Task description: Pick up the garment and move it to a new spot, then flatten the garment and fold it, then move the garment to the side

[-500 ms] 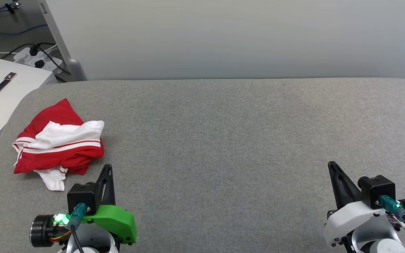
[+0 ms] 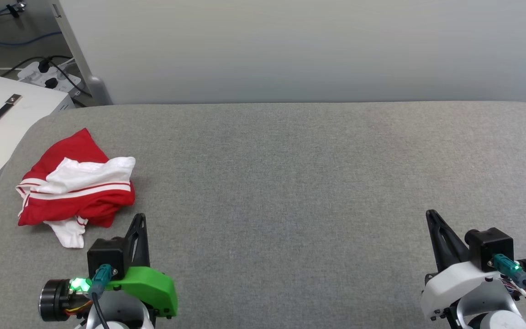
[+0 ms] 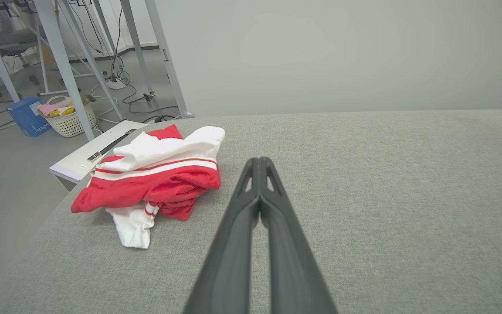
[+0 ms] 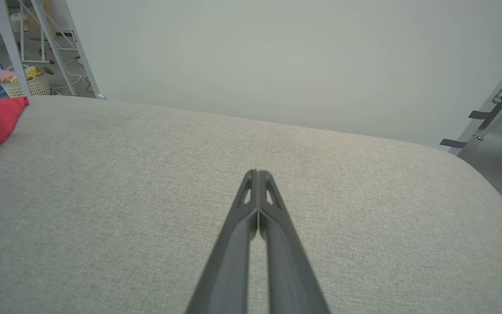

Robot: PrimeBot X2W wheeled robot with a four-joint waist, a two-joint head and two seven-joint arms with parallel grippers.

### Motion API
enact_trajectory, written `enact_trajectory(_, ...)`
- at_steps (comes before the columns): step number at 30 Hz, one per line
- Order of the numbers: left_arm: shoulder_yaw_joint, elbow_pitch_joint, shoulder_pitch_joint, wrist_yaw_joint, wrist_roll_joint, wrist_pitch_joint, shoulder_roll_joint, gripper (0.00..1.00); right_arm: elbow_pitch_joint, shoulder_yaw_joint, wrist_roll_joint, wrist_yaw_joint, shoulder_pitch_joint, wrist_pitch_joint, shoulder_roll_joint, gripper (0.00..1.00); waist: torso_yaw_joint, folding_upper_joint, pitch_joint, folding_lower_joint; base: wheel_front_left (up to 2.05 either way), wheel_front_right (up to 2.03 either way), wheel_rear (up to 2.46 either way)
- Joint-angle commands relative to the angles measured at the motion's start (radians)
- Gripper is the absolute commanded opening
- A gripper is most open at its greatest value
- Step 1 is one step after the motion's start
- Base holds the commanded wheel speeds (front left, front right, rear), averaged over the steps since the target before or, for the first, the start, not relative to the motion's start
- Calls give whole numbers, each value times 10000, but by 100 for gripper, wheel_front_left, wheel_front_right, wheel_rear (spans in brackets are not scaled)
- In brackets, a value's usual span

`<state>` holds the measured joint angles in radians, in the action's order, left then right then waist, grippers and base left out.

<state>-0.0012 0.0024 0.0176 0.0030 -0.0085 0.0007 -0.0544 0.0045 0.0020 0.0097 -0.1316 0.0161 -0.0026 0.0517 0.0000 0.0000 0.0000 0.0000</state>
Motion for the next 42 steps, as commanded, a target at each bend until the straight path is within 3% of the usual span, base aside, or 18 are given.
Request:
enact_trajectory(1,12,-24,-176,-30,85,-7,42,0,-45,-20,-97,9,-161,26,-15,0,0,0,0,0,0,0,0)
enact_trajectory(12,12,-24,-176,-30,85,-7,42,0,-45,-20,-97,9,-161,26,-15,0,0,0,0,0,0,0,0)
enact_trajectory(13,1,1,3,2,-2,-3,-2,100,2,-1,6,0,3,-4,0,100,0,0,0,0,0,0,0)
enact_trajectory(42,70,-192,29,156,-356,-550,7,100,-334,-173,858,2,24,-543,-3,100,3,0,25,0,0,0,0)
